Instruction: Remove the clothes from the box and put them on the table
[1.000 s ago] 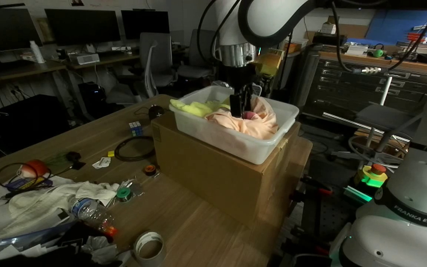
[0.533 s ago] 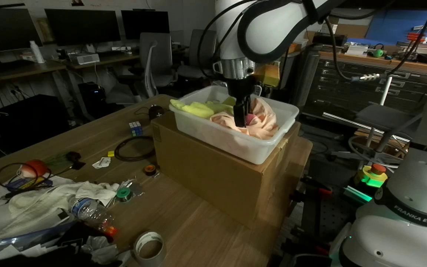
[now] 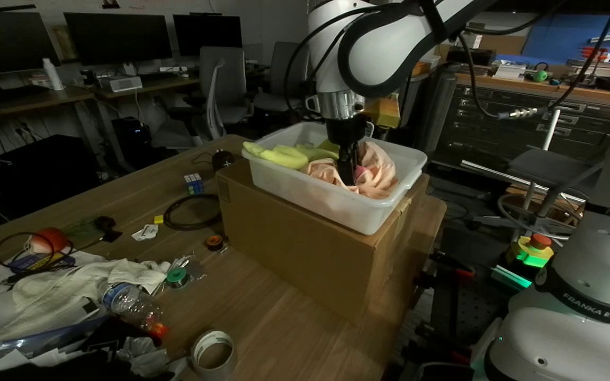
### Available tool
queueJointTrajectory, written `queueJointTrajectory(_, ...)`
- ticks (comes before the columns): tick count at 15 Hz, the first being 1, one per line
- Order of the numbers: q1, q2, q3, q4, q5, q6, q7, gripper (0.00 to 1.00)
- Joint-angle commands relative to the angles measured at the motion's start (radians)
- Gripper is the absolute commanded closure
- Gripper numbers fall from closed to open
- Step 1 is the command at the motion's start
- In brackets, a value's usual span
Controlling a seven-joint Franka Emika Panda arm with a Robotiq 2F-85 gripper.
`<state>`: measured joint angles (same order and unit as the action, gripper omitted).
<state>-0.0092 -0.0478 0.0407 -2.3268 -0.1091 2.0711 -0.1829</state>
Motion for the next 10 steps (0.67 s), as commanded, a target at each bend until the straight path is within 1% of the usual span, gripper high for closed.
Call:
queueJointTrajectory(1, -0.002, -0.004, -0.024, 0.007, 0.031, -0.009, 0.024, 0.58)
queueJointTrajectory(2, -0.002, -0.014, -0.027, 0.003, 0.038, -0.005, 0.029, 0.66)
queueJointTrajectory(5, -0.004, -0.056, -0.035, -0.004, 0.069, 0.000, 0.072, 0.86)
queueJointTrajectory(7, -0.006, -0.090, -0.041, -0.008, 0.102, 0.002, 0.102, 0.90)
queueJointTrajectory(8, -0.006, -0.115, -0.042, -0.006, 0.110, -0.002, 0.129, 0.90)
queueJointTrajectory(9, -0.007, -0.140, -0.044, -0.005, 0.119, -0.001, 0.151, 0.87)
queueJointTrajectory(10, -0.007, -0.175, -0.044, -0.008, 0.125, 0.002, 0.179, 0.88)
